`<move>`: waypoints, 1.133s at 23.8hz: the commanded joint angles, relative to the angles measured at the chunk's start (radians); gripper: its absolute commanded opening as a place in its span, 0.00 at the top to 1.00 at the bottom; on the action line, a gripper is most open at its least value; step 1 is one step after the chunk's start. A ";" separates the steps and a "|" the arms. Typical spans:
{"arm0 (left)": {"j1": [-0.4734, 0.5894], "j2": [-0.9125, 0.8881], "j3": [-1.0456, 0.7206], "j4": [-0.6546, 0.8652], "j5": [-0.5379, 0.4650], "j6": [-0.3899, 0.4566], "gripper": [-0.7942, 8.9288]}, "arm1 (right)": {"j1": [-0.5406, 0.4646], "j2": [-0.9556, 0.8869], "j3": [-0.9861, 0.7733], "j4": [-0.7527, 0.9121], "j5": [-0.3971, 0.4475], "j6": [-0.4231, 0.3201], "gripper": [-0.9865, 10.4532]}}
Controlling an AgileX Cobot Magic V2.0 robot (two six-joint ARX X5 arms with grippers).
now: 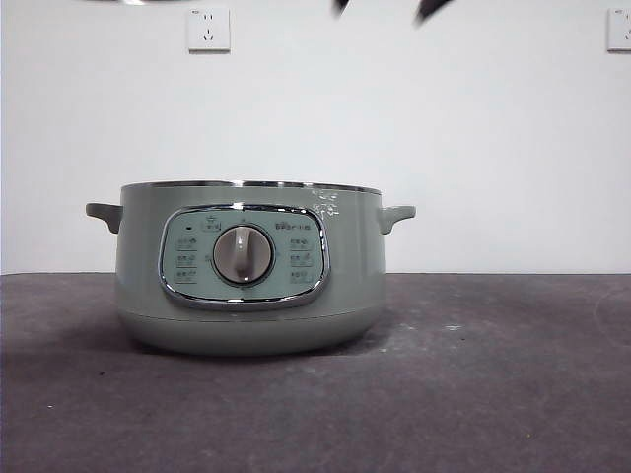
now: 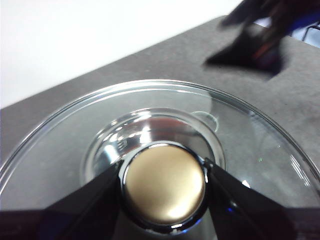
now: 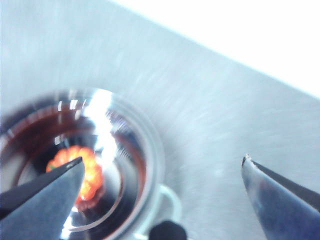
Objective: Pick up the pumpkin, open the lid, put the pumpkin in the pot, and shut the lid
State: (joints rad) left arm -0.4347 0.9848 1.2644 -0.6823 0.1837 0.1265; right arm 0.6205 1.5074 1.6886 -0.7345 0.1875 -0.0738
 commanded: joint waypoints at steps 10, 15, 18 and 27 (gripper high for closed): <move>-0.003 0.366 0.021 0.332 0.014 0.059 0.93 | 0.002 -0.430 -0.001 -0.122 0.002 0.032 0.34; -0.003 0.459 0.021 0.429 0.039 0.059 0.93 | 0.002 -0.479 0.000 -0.187 0.002 0.031 0.34; -0.003 0.500 0.021 0.465 0.039 0.059 0.93 | 0.002 -0.491 -0.001 -0.222 0.002 0.031 0.34; -0.003 0.597 0.021 0.509 0.057 0.059 0.93 | 0.002 -0.494 -0.001 -0.251 0.002 0.031 0.34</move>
State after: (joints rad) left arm -0.4351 1.5856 1.2644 -0.2203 0.2302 0.1738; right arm 0.6205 1.0157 1.6886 -0.9890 0.1898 -0.0551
